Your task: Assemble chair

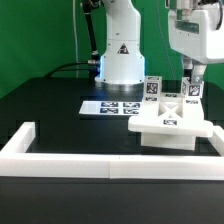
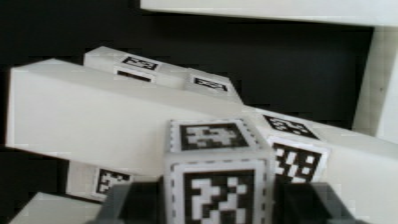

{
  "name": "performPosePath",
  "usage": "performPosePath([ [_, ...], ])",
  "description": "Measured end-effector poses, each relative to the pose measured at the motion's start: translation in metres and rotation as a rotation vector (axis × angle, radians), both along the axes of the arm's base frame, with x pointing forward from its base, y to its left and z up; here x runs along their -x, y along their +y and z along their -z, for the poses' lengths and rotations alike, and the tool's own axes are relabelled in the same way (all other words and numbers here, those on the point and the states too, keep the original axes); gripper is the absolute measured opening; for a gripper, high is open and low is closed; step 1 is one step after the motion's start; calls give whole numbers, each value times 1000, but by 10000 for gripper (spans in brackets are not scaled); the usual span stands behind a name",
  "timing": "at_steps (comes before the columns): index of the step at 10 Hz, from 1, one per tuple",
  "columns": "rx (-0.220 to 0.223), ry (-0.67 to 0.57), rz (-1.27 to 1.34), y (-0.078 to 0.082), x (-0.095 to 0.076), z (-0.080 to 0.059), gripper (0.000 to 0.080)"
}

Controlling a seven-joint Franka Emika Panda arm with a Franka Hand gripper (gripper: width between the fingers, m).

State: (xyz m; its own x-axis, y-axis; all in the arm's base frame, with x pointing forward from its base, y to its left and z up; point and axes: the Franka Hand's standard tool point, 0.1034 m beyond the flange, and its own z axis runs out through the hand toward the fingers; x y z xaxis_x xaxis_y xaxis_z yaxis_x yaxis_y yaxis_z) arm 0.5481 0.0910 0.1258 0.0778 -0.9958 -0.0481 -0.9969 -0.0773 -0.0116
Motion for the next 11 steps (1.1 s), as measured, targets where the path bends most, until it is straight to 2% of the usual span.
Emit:
performPosePath([
  [2,1,-2,-52,0,0,0,555],
  [3,3,-3,-109,2,1,1,555],
  [4,4,-6,-200,3,2,1,630],
  [6,6,-23,-506,5,2,1,646],
  [7,4,-24,-573,10,3,2,648],
  [10,9,-47,-1086,12,7,7,648],
  [11,9,-49,-1151,13,7,7,648],
])
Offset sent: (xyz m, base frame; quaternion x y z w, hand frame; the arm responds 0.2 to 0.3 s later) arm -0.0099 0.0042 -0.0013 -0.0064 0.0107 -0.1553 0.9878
